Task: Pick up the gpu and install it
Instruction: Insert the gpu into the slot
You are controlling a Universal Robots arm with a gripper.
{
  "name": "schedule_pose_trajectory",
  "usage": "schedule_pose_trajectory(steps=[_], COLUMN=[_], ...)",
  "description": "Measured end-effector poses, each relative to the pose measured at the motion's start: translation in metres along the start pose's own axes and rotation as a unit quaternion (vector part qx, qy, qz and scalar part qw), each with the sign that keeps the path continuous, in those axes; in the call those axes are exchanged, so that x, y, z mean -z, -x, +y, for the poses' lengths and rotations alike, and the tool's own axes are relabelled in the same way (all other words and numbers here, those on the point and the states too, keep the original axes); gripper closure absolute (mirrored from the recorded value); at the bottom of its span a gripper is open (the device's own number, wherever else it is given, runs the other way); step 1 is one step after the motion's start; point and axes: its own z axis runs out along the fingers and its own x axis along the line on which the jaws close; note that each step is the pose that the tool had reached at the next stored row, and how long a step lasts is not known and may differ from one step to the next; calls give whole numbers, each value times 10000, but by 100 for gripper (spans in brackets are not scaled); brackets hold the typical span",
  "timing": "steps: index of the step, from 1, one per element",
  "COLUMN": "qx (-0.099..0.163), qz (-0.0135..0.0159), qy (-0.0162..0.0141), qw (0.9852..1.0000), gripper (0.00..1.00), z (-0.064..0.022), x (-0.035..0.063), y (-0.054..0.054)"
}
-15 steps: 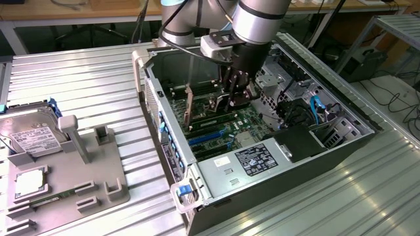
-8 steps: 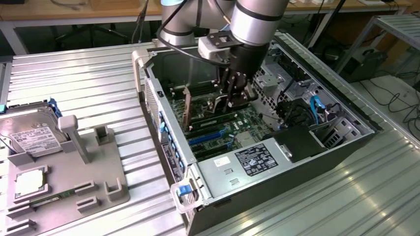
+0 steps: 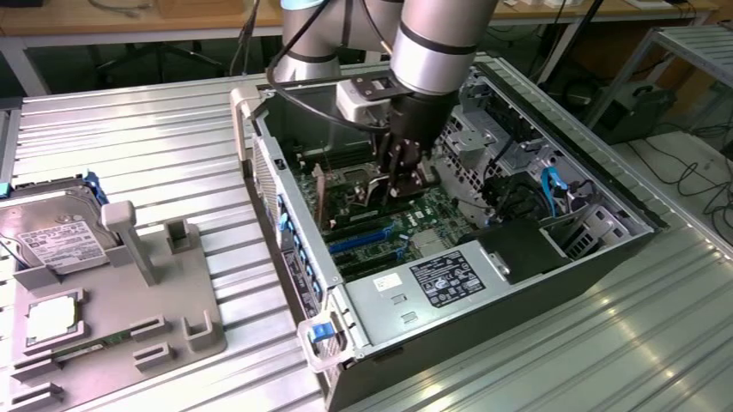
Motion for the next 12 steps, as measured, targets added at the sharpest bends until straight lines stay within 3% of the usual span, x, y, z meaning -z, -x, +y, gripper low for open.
schedule_pose_trajectory(steps=[3, 12], qx=[9, 10], qz=[1, 2], qy=[-36, -36], qw=[10000, 10000], gripper=[73, 73], z=[13, 69], x=[-45, -132], y=[0, -35])
